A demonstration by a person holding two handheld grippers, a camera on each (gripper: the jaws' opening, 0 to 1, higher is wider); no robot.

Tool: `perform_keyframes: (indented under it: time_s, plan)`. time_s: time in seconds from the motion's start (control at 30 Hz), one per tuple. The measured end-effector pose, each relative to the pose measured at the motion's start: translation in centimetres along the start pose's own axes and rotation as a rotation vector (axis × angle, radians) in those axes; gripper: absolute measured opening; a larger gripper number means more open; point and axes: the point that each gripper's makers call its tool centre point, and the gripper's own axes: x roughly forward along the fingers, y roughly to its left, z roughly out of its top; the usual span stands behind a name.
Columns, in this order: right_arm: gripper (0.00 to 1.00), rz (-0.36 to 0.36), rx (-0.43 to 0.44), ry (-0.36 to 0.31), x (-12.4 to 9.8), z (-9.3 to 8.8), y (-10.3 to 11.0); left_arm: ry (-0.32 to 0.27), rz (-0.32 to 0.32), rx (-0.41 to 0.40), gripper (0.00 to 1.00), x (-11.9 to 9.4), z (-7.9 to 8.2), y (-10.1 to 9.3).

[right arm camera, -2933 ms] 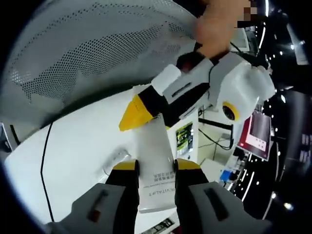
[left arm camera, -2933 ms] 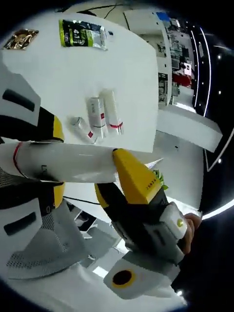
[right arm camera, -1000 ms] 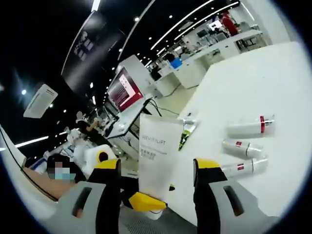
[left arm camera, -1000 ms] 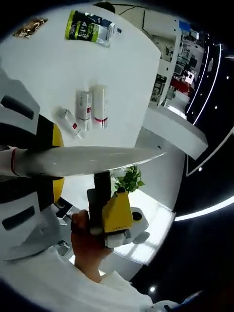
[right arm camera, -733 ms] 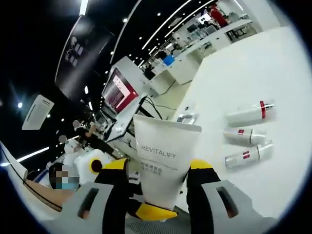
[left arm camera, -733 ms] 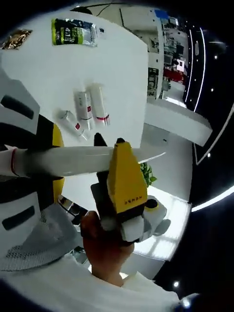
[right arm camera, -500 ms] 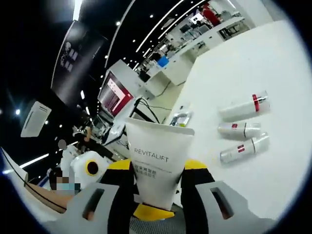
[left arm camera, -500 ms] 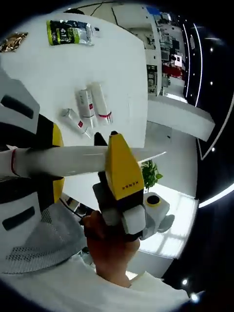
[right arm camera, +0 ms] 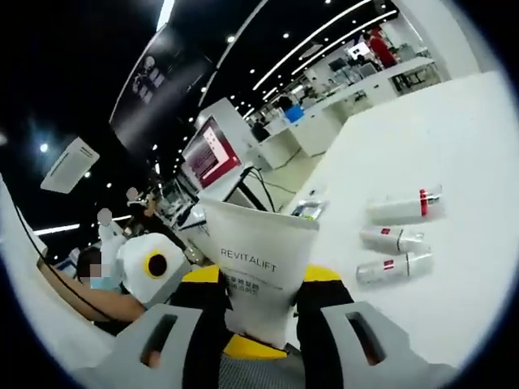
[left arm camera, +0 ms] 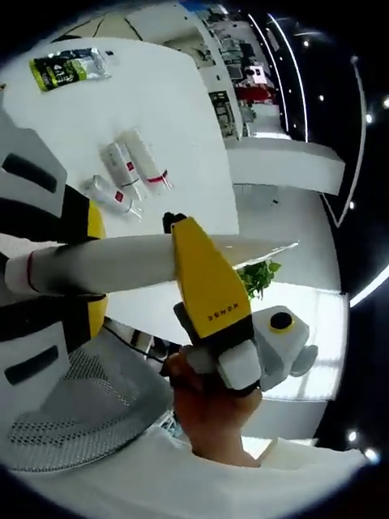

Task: Arrange the skincare products in the storage area until every visible bottle or jar stands upright without overlapping.

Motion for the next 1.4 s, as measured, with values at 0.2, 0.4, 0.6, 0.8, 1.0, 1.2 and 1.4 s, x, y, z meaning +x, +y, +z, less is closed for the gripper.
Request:
perform_keyframes:
  time_s: [0.2,0.4,0.6,0.8,1.0,1.2,1.4]
  plan:
    - [0.3,-0.047,-0.099,-0.026,-1.1,2.1,-1.8,0.045,0.065,0.098,0.27,-1.6,-0.6,1.4]
    - [0.3,-0.111,-0.119,-0.014,-1.6,3.8,-4.7,0.132,0.19,0.049,0.33,-4.2,-3.6,4.8]
    - [0.3,-0.145,-0.166,-0.047,-2.4,6.9,-6.5,0.241,0.225,0.09,0.31,-3.9,-6.3,4.9]
    - [0.3,-0.206,-0.222,-0.068,-2.7,10.3,-9.1,0.273,0.193,0.2,0.26,-2.7,-7.2,3.9]
    - [0.31,-0.252,-0.262,-0.087,-2.0,13.5,-11.1,0.282,0.22,0.188,0.24,-2.9,-7.6,4.8]
    - [0.31,-0.277,-0.3,-0.083,-0.5,15.7,-12.9,0.316,0.217,0.157,0.24,-2.9,-8.7,5.0]
    - [0.31,-0.289,-0.318,-0.072,2.1,17.5,-14.4,0.35,0.225,0.123,0.24,-3.2,-9.7,5.3]
